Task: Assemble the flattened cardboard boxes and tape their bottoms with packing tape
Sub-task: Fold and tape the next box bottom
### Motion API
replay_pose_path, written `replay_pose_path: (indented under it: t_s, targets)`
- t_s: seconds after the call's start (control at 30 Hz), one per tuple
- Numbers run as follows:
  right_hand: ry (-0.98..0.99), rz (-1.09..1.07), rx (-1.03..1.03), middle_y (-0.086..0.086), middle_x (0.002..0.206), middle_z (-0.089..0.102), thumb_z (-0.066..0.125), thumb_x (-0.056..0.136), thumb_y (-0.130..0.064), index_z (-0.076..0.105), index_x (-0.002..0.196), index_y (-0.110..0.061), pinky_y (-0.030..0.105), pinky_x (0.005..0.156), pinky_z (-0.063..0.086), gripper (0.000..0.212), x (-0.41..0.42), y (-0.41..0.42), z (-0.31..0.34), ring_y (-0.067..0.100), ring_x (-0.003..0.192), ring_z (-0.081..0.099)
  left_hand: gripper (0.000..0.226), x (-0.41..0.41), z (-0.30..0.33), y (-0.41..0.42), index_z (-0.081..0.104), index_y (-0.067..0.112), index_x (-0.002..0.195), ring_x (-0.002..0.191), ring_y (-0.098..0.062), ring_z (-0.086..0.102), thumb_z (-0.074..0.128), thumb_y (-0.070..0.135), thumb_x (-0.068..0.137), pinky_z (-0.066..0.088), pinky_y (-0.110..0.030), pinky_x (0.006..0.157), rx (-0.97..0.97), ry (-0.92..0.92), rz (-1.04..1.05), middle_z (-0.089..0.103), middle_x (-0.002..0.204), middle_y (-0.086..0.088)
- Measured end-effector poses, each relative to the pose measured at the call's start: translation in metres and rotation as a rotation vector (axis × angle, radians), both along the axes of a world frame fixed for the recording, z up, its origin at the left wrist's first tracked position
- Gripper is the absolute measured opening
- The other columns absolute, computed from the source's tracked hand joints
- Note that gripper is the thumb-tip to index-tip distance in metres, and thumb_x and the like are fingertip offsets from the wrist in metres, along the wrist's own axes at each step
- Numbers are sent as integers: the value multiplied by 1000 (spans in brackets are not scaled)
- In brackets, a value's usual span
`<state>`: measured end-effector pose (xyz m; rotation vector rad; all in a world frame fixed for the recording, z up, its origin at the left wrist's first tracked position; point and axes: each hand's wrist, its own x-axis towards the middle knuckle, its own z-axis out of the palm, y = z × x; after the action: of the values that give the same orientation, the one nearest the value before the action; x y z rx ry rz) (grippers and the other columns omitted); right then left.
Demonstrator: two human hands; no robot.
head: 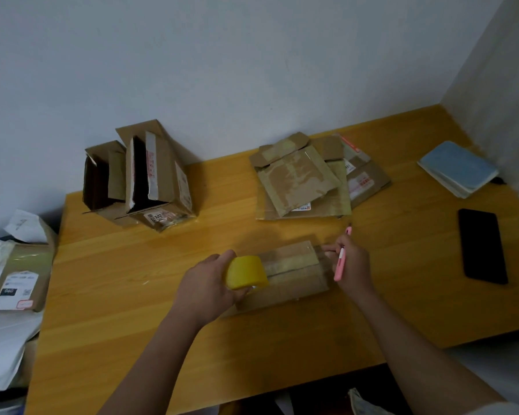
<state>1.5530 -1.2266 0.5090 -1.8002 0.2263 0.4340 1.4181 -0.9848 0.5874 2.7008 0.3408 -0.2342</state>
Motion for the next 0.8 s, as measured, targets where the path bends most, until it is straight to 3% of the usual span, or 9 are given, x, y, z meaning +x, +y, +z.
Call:
replay_pose_path:
  t_s: [0.17,0.27,0.3,0.43,0.5,0.6,0.63,0.73,0.8]
  targets:
    - [-120,83,-108,17,99,64,57,91,9,43,71,-15,4,58,45,34,-5,-4,-14,-1,83,58,52,-1,-1,-1,49,28,110,77,-20,53,73,58,74,39,-32,59,-15,-14,16,54,92,6]
    - [-96,72,-120,33,98,60,49,97,3,48,77,-7,6,50,42,22,-5,-2,-21,30,70,59,51,1,2,-3,50,27,108,78,-20,51,76,55,73,40,-33,61,-57,-20,40,54,92,4]
    - [-94,78,-139,34,98,58,47,98,1,49,79,-4,6,48,41,19,-4,-1,-22,31,69,59,51,2,2,-3,50,26,106,78,-20,51,77,53,73,39,-33,61,-73,-28,47,54,92,4]
    - [-176,152,-343,12,92,57,66,87,0,47,82,-6,11,48,43,21,-5,-4,-24,10,77,60,50,3,2,-6,48,28,102,75,-19,50,79,51,71,35,-32,59,-83,-36,62,54,91,4]
    - [-244,157,-489,8,91,56,76,80,-8,49,86,-16,15,46,40,29,-4,-11,-23,10,71,54,52,4,2,-7,50,27,105,75,-19,49,79,53,71,36,-32,59,-60,-35,61,53,91,5]
    - [-351,93,-385,5,77,59,72,84,-4,46,79,-14,38,48,52,28,-12,-13,-25,18,67,62,54,5,2,-9,51,25,107,77,-20,51,79,53,71,39,-32,61,-45,-27,68,54,93,4]
    - [-397,95,-337,2,72,58,68,87,-2,45,76,-12,35,49,52,27,-17,-12,-25,17,67,64,53,6,2,-10,51,25,106,78,-20,51,79,52,70,39,-33,61,-41,-27,70,54,93,4]
    - [-385,176,-259,-9,68,54,57,92,5,40,69,-15,8,56,43,35,-27,-9,-21,-11,73,61,52,8,1,-11,52,25,103,75,-19,50,80,52,69,34,-31,58,-19,-26,70,52,89,6]
    - [-371,205,-247,-12,66,49,54,91,9,38,67,-20,4,54,39,41,-26,-14,-20,-9,68,56,54,10,0,-12,53,24,105,76,-20,51,80,53,69,35,-31,59,-13,-23,70,52,90,6]
